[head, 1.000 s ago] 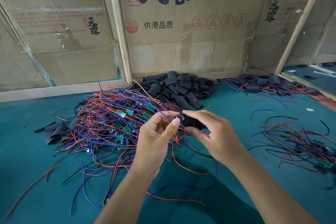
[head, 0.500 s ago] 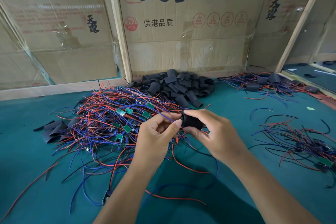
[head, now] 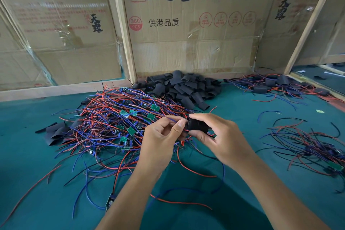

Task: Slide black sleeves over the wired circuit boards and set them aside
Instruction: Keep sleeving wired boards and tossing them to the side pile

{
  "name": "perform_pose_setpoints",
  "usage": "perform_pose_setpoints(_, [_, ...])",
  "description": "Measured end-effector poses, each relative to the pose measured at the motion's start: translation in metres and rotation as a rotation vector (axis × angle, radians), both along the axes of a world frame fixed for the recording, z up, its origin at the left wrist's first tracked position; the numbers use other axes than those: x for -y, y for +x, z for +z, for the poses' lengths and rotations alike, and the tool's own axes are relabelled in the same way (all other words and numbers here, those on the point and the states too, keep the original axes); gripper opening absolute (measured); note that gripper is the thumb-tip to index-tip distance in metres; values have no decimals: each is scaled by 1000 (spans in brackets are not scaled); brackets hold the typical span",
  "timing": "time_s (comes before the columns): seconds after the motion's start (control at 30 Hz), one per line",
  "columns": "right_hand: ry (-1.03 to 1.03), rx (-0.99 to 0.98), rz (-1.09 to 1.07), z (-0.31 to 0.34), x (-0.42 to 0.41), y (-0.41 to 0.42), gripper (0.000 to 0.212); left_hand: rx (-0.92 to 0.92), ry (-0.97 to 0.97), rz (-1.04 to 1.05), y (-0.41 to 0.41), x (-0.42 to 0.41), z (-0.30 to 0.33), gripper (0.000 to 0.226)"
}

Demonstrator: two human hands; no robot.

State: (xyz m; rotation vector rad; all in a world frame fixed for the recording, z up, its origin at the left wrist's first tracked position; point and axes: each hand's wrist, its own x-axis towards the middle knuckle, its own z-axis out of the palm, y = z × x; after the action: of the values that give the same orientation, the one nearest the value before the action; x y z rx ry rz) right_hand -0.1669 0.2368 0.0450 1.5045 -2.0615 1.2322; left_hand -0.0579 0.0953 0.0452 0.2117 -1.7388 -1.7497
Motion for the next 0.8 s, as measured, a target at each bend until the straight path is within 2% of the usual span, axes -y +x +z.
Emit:
perform_pose_setpoints(0.2, [-20, 22, 3, 0, 2, 2, 41, -20, -90, 70, -1, -1, 1, 15])
perform_pose_setpoints(0.37, [-24, 31, 16, -2, 3, 2, 42, 36, -142, 65, -1, 0, -2, 12])
perform_pose_setpoints(0.53, [-30, 54, 22, -2, 3, 2, 39, 54, -104, 45, -1, -3, -1, 15])
perform_pose_setpoints(0.67, [-8, 110, 85, -3, 2, 3, 25, 46, -84, 22, 0, -4, -1, 13])
perform_pose_setpoints(0.8, [2, 102, 97, -5, 2, 2, 31, 61, -73, 14, 0, -4, -2, 14])
